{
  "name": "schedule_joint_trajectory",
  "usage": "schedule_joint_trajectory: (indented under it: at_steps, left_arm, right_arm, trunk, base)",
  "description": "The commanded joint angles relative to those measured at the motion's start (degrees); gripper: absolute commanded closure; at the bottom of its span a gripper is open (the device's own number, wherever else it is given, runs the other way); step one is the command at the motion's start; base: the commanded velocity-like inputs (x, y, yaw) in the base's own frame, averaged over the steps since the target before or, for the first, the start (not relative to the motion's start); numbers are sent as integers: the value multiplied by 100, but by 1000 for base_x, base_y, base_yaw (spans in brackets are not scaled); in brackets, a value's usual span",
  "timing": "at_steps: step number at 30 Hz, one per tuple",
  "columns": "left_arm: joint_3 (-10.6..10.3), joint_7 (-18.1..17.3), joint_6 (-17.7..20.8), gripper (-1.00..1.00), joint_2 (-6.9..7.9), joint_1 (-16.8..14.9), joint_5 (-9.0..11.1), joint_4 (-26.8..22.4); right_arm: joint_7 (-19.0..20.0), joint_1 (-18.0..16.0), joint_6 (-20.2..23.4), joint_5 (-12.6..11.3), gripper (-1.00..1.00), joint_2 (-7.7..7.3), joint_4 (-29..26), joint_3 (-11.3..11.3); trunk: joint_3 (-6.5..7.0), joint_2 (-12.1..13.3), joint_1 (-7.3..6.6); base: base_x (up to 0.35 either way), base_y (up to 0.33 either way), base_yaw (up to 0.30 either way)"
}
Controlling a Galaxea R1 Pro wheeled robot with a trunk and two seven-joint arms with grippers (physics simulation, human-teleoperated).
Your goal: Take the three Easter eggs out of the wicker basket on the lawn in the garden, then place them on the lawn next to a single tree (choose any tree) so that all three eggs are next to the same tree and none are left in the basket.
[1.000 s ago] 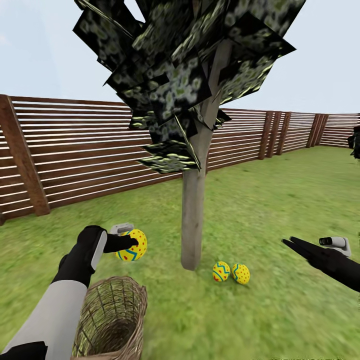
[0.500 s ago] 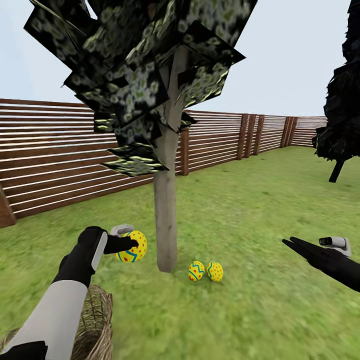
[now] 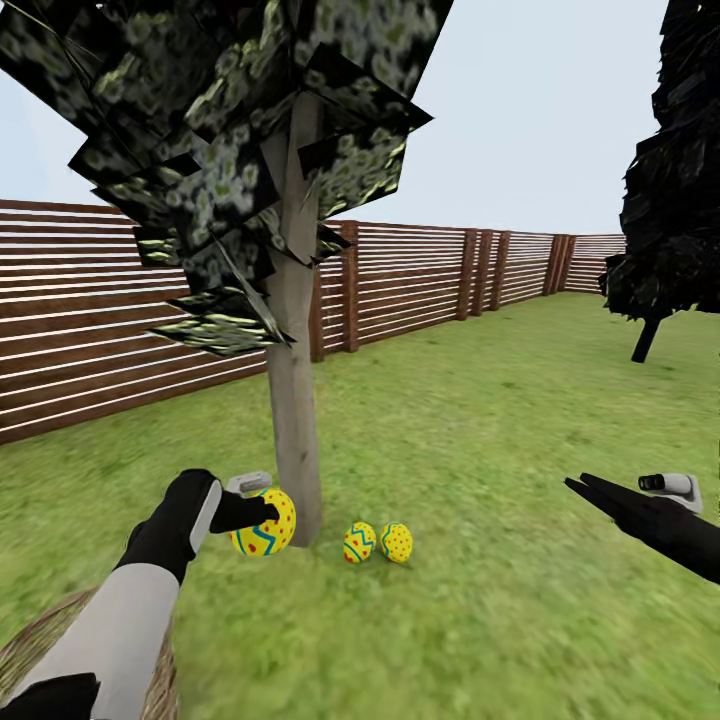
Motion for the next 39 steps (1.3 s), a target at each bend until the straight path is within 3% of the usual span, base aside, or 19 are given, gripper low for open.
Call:
schedule_joint_trajectory:
  at_steps: [1,23,30,39]
  left_arm:
    - [11,-6,28,100,-2,-5,5,15]
    - [-80,4,28,100,-103,-33,6,419]
    - [-72,12,28,100,-122,-33,39,639]
    - [-68,6,28,100,-133,-59,57,795]
  right_arm:
    - [25,-4,20,10,-100,0,3,-4]
    - [7,-4,20,20,-100,-10,3,21]
    - [6,-4,20,18,-100,-16,3,28]
    - [-15,-6,20,52,-100,-18,19,41]
  trunk:
    - [-6,-3,-1]
    - [-137,-3,-1]
    - [-188,-3,-1]
    - [-253,-3,-1]
  base:
    - [58,-283,-1]
    - [181,-257,0]
    - [254,-53,0]
    - [26,-2,0]
